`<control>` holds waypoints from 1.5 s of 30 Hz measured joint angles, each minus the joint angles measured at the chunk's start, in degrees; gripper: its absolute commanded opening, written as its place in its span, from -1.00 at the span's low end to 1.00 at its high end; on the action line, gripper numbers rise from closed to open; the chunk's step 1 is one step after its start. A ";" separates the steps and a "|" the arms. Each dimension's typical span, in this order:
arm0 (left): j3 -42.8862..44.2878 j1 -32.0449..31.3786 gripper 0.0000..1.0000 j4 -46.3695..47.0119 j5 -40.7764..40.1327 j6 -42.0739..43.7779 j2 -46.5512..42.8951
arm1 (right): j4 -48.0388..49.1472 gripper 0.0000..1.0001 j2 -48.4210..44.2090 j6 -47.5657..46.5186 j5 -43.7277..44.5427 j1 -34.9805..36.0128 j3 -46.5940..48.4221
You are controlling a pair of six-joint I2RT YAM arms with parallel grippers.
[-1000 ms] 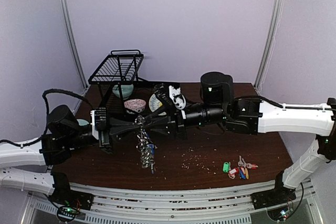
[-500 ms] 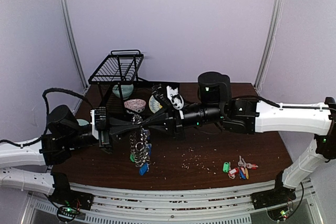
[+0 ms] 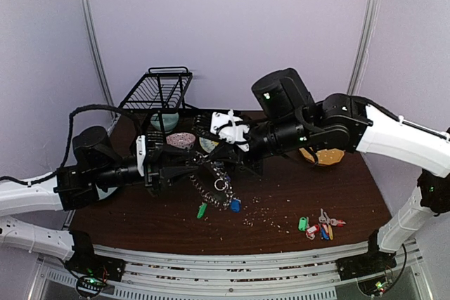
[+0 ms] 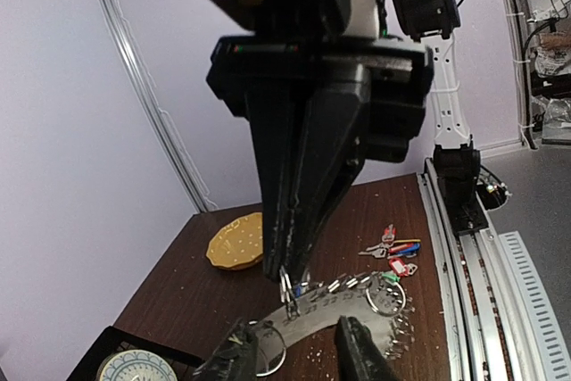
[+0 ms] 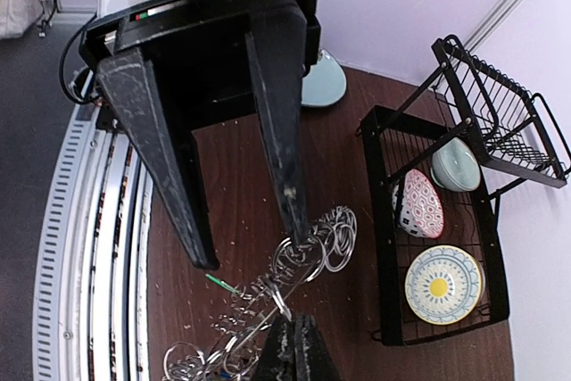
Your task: Put the keys on the keyring
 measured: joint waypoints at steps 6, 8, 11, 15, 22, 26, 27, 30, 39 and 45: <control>1.40 0.00 -0.43 -3.78 0.48 0.52 2.78 | -10.16 -1.00 4.74 -4.35 9.84 4.00 8.81; 1.40 0.00 -0.45 -3.89 0.68 0.39 2.89 | -11.82 -1.00 5.75 -5.18 11.54 4.87 9.57; 1.40 0.00 -0.46 -3.63 1.64 0.17 2.89 | -13.33 -1.00 7.26 -5.68 13.14 5.77 10.60; 1.40 0.00 -0.52 -3.56 2.60 -0.22 3.02 | -13.57 -1.00 7.87 -5.84 13.97 6.21 10.73; 1.40 0.00 -0.64 -3.52 2.21 -0.76 3.67 | -13.40 -1.00 7.87 -5.79 13.97 6.34 10.84; 1.40 0.00 -0.66 -3.41 1.44 -0.74 3.65 | -13.27 -1.00 7.85 -5.70 13.97 6.34 10.84; 1.40 0.00 -0.62 -3.34 1.36 -0.72 3.65 | -13.25 -1.00 7.85 -5.70 13.97 6.34 10.84; 1.40 0.00 -0.60 -3.23 0.81 -0.72 3.61 | -13.11 -1.00 7.85 -5.62 13.97 6.34 10.84; 1.40 0.00 -0.71 -3.08 0.42 -0.26 3.19 | -12.17 -1.00 7.85 -5.35 13.97 6.36 10.84; 1.29 0.00 -0.65 -2.25 0.39 -0.26 3.13 | -11.54 -1.00 7.85 -4.87 13.99 6.40 10.84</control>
